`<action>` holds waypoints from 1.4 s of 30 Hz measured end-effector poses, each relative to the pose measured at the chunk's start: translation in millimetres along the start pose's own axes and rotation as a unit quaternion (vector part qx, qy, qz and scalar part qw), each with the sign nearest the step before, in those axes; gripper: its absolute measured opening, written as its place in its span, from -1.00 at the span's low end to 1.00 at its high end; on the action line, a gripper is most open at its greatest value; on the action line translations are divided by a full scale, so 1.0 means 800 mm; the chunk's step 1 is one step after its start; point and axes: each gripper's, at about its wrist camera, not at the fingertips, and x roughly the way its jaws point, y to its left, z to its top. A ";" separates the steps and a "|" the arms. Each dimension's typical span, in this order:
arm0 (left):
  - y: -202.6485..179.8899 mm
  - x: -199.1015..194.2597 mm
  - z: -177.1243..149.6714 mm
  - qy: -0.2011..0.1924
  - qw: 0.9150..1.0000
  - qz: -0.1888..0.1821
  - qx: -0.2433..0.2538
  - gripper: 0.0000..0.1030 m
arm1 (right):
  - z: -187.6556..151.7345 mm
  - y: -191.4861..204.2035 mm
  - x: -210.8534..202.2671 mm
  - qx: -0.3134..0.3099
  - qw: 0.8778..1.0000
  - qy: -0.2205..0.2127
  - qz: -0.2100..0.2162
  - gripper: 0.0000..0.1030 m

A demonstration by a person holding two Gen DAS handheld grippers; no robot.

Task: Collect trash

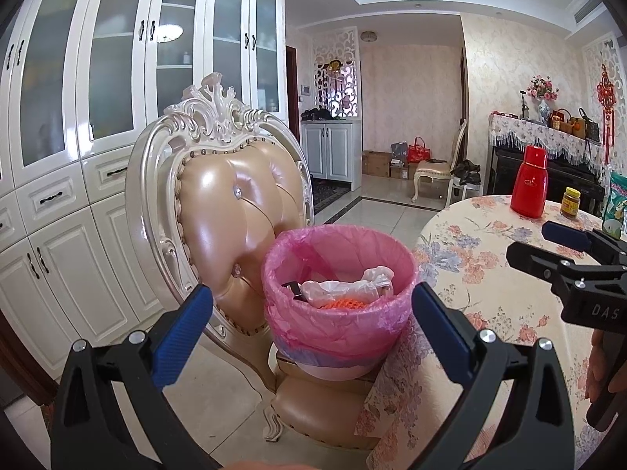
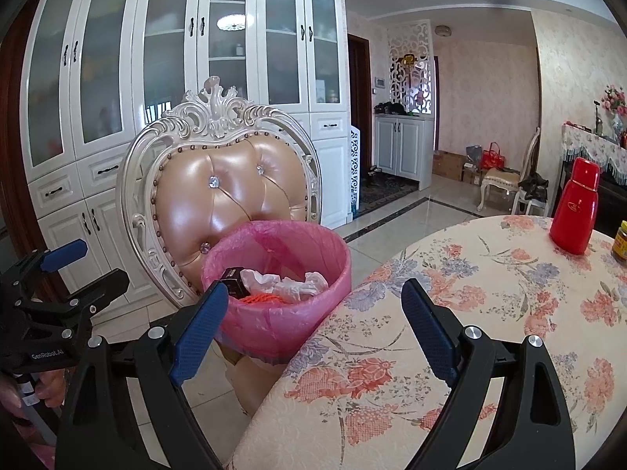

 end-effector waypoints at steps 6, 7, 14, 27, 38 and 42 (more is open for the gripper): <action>-0.002 0.002 -0.003 0.005 1.000 -0.003 0.000 0.91 | 0.001 -0.002 -0.002 0.002 1.000 -0.002 -0.002 0.65; -0.002 0.002 -0.004 0.006 1.000 -0.003 0.000 0.91 | 0.002 -0.002 -0.002 0.003 1.000 -0.002 -0.002 0.65; -0.003 0.002 -0.006 0.005 1.000 -0.001 0.001 0.91 | 0.002 -0.002 -0.004 0.001 1.000 -0.003 -0.002 0.65; -0.004 0.001 -0.006 0.007 1.000 0.000 0.001 0.91 | 0.002 -0.002 -0.004 0.001 1.000 -0.004 -0.002 0.65; -0.005 0.001 -0.008 0.008 1.000 -0.001 0.002 0.91 | 0.003 0.000 -0.005 -0.001 1.000 -0.004 -0.001 0.65; -0.005 0.001 -0.008 0.009 1.000 -0.001 0.003 0.91 | 0.005 0.003 -0.006 -0.004 1.000 -0.003 0.000 0.65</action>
